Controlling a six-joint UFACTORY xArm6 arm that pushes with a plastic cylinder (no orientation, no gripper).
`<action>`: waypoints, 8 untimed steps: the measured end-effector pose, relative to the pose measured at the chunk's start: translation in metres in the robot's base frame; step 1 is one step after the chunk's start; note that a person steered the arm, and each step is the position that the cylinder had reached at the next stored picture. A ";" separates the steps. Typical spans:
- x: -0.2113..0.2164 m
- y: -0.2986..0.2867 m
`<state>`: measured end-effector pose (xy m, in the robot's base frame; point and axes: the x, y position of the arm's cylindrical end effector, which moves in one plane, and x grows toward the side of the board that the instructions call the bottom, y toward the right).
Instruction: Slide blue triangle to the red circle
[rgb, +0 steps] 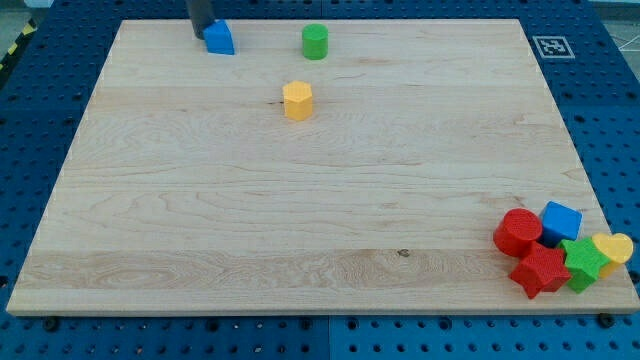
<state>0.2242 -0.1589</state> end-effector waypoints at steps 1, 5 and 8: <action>0.010 0.017; 0.063 0.099; 0.119 0.180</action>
<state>0.3435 0.0214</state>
